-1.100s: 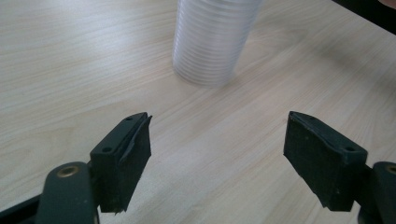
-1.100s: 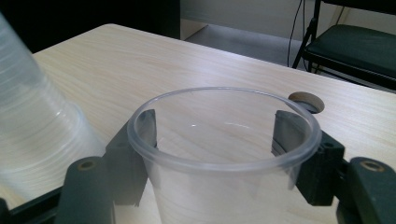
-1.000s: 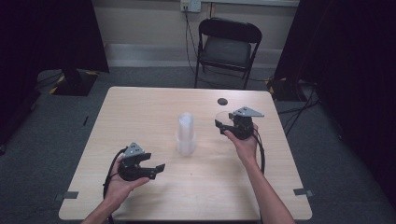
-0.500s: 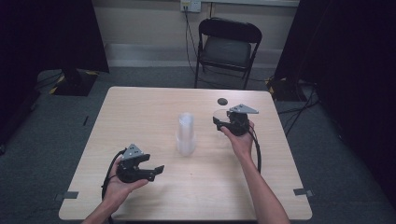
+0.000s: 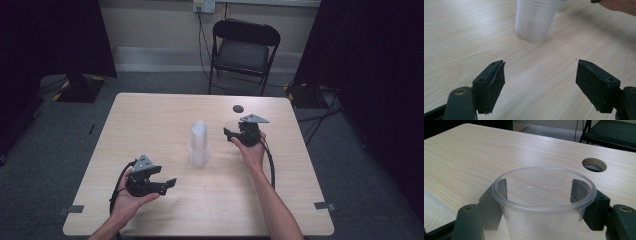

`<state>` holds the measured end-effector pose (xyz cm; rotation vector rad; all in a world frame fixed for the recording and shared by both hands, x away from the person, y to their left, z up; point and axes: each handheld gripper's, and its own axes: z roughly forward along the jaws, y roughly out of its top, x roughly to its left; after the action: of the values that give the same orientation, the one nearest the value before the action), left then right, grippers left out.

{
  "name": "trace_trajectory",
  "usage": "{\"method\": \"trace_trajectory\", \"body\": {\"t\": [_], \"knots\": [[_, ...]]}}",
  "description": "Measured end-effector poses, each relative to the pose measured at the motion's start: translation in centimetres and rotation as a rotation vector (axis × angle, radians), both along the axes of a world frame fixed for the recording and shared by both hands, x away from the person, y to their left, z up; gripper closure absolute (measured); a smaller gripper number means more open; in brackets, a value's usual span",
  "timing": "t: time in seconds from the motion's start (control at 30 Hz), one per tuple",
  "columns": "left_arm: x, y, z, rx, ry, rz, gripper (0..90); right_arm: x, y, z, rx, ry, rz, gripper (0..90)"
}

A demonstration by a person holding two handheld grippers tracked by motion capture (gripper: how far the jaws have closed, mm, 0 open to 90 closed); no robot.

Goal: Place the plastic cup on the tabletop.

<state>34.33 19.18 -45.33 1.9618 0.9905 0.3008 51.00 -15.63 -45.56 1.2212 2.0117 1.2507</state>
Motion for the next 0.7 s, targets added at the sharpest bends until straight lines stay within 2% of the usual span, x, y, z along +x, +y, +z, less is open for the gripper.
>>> {"method": "trace_trajectory", "body": {"t": [0.13, 0.2, 0.3, 0.7], "knots": [[0.0, 0.0, 0.0, -0.005, 0.001, 0.001, 23.5, -0.2, 0.0, -0.3, -0.012, 0.001, -0.007, 28.4], [0.0, 0.0, 0.0, -0.008, 0.005, 0.001, 23.7, -0.4, -0.1, -0.5, -0.015, -0.013, -0.013, 28.4], [0.0, 0.0, -0.1, -0.006, 0.005, 0.003, 23.8, -1.1, -0.5, -0.8, 0.011, -0.019, -0.024, 28.3], [0.0, 0.0, 0.0, -0.002, 0.001, 0.004, 23.8, -3.1, -1.5, -0.9, 0.006, -0.028, -0.008, 29.3]]}}
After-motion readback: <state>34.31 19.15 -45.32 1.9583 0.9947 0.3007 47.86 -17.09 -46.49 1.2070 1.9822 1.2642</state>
